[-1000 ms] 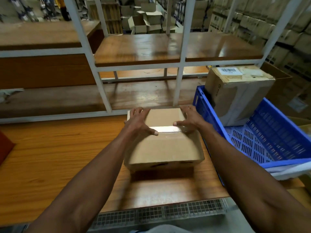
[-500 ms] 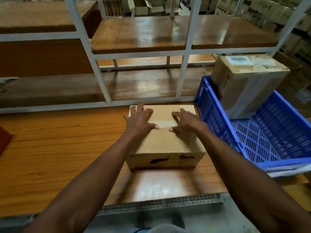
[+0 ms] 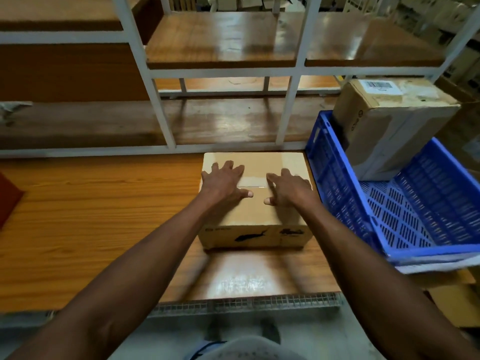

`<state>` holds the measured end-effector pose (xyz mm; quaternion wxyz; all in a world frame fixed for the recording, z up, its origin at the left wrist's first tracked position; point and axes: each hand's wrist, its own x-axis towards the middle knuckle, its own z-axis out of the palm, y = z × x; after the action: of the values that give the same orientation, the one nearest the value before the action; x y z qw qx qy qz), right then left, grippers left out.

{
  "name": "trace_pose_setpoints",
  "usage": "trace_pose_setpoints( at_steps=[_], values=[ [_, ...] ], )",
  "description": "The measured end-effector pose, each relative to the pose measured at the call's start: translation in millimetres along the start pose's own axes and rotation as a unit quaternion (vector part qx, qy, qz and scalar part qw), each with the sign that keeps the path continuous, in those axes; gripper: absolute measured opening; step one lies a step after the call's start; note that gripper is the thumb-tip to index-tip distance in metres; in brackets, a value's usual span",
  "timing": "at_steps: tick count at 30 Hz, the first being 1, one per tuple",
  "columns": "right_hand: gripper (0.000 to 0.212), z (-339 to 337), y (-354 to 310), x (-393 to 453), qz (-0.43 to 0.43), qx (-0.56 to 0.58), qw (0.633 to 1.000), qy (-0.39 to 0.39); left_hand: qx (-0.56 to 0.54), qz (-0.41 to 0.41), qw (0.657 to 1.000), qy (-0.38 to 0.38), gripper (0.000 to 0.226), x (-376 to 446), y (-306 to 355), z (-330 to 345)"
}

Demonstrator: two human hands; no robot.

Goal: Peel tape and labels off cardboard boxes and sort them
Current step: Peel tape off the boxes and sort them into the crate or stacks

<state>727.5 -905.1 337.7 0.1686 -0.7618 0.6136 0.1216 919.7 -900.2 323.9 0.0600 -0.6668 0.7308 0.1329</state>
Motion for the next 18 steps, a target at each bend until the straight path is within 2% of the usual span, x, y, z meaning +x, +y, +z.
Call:
trace_pose_setpoints(
  at_steps=[3, 5, 7, 9, 15, 18],
  values=[
    [0.086, -17, 4, -3, 0.009, 0.011, 1.000, -0.026, -0.035, 0.011, 0.999, -0.004, 0.071, -22, 16, 6],
    [0.088, -24, 4, -5, 0.011, 0.012, 0.999, -0.030, -0.009, 0.024, 1.000, -0.015, 0.065, -38, 25, 17],
    [0.084, -22, 4, -5, 0.005, 0.014, 1.000, -0.018, 0.025, 0.021, 0.999, -0.021, 0.068, -51, 29, 31],
    [0.081, -20, 3, -5, 0.003, 0.019, 1.000, -0.005, 0.014, 0.007, 1.000, -0.017, 0.068, -57, 27, 39],
    [0.067, -18, -4, -11, 0.028, -0.013, 0.999, -0.011, 0.018, 0.009, 0.998, -0.058, 0.072, -38, 24, 21],
    [0.060, 10, -2, -26, 0.045, -0.041, 0.997, 0.039, 0.012, 0.012, 0.998, -0.057, 0.072, -38, 17, 26]
  ],
)
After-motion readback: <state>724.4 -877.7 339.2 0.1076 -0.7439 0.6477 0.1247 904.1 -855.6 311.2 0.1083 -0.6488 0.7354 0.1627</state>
